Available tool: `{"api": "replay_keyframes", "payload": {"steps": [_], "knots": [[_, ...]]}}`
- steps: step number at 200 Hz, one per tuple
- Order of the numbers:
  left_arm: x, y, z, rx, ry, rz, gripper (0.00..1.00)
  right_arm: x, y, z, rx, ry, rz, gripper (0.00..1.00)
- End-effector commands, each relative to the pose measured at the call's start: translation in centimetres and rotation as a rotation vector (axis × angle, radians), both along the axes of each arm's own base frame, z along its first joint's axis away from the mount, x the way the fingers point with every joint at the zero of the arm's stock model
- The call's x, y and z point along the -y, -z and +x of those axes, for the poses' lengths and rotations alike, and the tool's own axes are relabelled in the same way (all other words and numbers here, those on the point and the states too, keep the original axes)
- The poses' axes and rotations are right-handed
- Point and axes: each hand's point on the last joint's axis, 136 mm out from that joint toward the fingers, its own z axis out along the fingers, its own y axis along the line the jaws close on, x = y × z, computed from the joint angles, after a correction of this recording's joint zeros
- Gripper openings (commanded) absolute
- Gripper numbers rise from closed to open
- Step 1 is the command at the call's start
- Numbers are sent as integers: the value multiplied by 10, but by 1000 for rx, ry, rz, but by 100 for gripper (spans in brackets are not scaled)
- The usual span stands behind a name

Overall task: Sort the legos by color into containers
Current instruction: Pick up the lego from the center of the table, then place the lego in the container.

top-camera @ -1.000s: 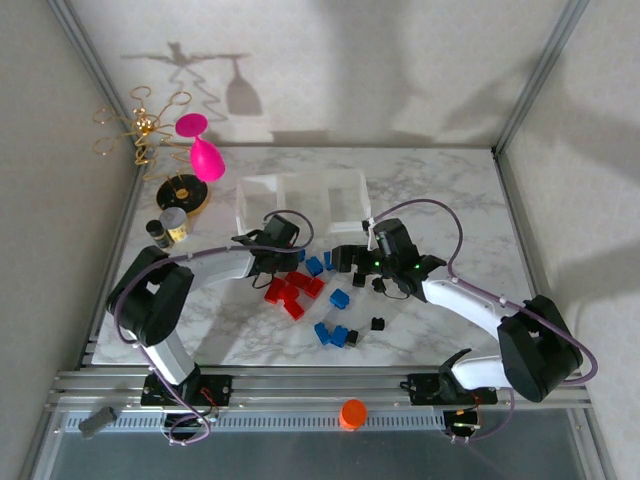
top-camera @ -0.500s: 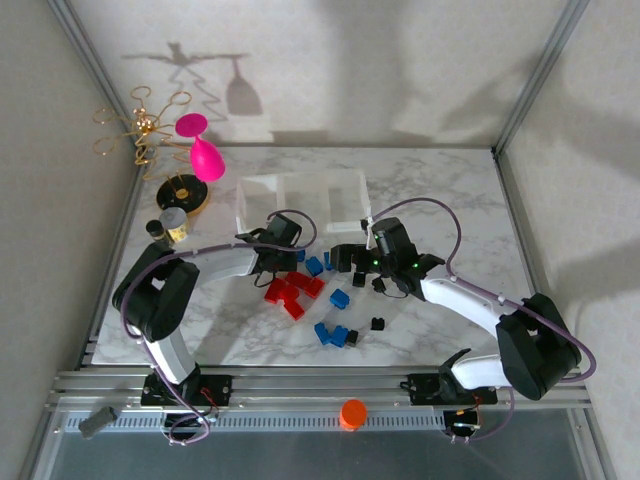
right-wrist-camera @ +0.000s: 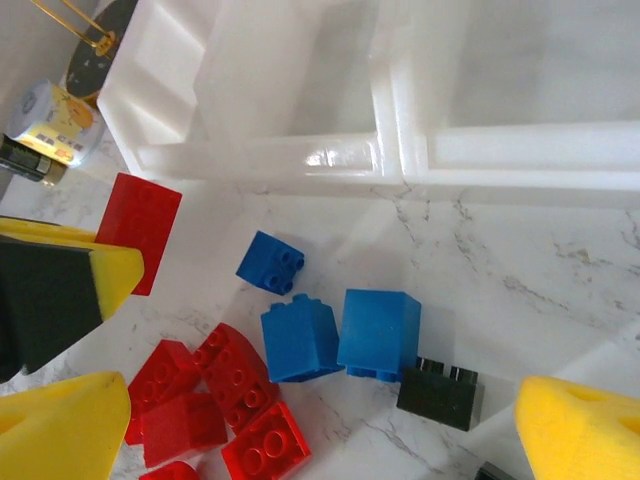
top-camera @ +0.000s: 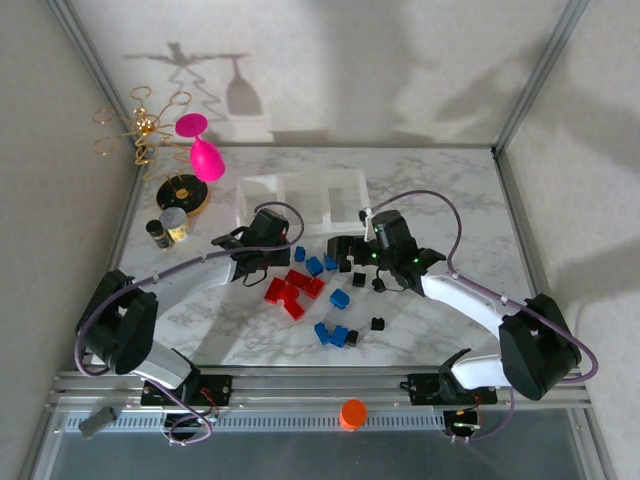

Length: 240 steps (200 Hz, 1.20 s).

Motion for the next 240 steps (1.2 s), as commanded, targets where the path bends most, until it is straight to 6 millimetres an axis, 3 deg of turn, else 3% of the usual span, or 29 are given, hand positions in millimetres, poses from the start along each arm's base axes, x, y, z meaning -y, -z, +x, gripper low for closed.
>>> {"api": "replay_keyframes", "payload": {"steps": [1,29,81,134,170,194,240], "knots": [[-3,-25,11,42,-53,-19,14,-17,-27,10,66,-28,58,99],[-13,-36,40,84,-128,-3,13,-25,-29,21,80,-27,76,99],[-44,-23,98,95,-267,-23,10,-32,-31,34,105,-15,75,99],[-54,-8,147,107,-283,42,11,-33,-21,39,91,-12,54,99],[-69,9,164,88,-325,53,13,-32,-18,39,90,-10,40,99],[-64,17,168,71,-309,46,18,-32,-20,40,97,-9,29,99],[-64,2,168,88,-294,49,33,-28,-24,41,114,-3,7,99]]}}
